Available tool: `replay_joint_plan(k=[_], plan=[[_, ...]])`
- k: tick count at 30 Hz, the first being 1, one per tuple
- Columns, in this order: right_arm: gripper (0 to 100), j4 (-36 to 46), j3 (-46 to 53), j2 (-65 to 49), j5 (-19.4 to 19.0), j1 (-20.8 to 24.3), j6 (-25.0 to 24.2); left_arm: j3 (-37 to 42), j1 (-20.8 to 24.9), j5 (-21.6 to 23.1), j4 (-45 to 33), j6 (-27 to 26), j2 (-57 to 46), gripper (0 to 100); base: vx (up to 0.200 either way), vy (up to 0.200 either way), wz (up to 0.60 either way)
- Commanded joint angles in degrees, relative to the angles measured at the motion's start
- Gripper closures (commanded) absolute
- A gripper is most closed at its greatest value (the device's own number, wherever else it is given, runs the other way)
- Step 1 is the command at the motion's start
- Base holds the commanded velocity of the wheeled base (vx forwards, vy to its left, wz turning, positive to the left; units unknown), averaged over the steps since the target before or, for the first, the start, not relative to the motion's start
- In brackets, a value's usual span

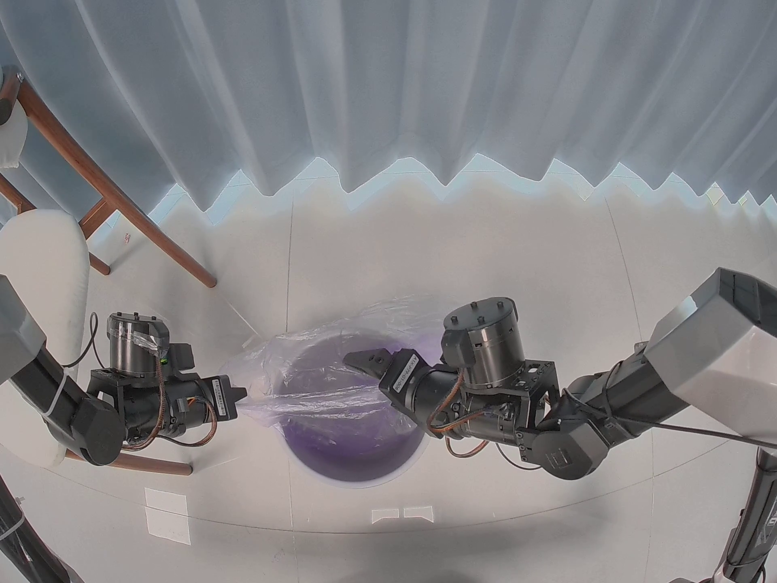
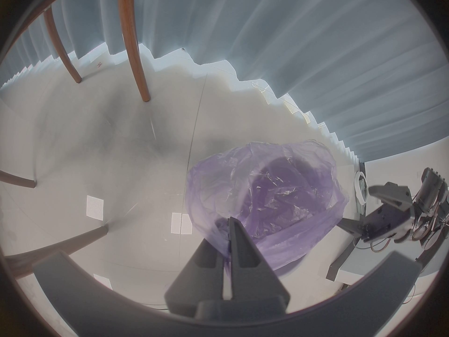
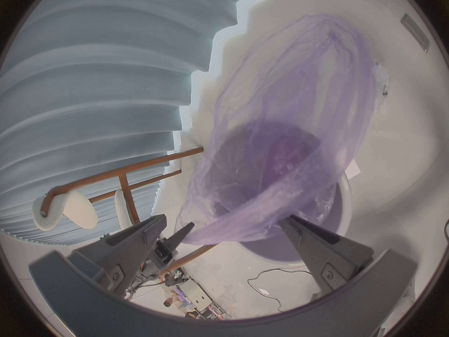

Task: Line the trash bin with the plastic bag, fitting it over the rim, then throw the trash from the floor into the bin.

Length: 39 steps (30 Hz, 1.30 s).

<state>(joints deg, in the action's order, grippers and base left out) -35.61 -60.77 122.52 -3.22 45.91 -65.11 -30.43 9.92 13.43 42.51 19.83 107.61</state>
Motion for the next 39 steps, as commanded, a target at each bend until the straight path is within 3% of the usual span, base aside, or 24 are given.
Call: replay_joint_plan(k=[1,7,8,17,25,26,33,39], plan=[[0,0.19,-2.69,2.20,0.05,-1.26,0.07,0.19,0.01,0.01,0.03,0.03,-0.12,100,0.000,0.000,0.00],[0,3.26,-4.01,2.82,0.05,-1.88,-0.02,0.28,0.01,0.01,-0.06,0.03,-1.17,100,0.000,0.000,0.00],[100,3.44,-4.01,2.82,0.05,-1.79,-0.02,0.46,0.01,0.01,-0.15,0.03,-1.35,100,0.000,0.000,0.00],[100,9.42,-1.90,1.06,1.37,0.94,-1.60,0.72,0.01,0.01,0.03,0.03,-1.43,100,0.000,0.000,0.00],[100,9.24,-0.23,0.62,3.48,1.64,-1.86,-0.25,0.01,0.01,0.21,0.38,-1.52,100,0.000,0.000,0.00],[100,9.15,0.39,0.44,3.48,1.81,-1.77,-0.16,0.01,0.01,0.29,0.38,-1.52,0,0.000,0.000,0.00],[100,8.54,5.66,-2.02,4.45,4.45,-1.34,-2.88,-2.10,0.72,-0.58,4.95,-8.29,0,0.000,0.000,0.00],[100,5.46,10.23,-2.72,6.73,8.58,1.74,-7.89,-4.12,0.45,-10.96,5.74,-15.67,0,0.000,0.000,0.00]])
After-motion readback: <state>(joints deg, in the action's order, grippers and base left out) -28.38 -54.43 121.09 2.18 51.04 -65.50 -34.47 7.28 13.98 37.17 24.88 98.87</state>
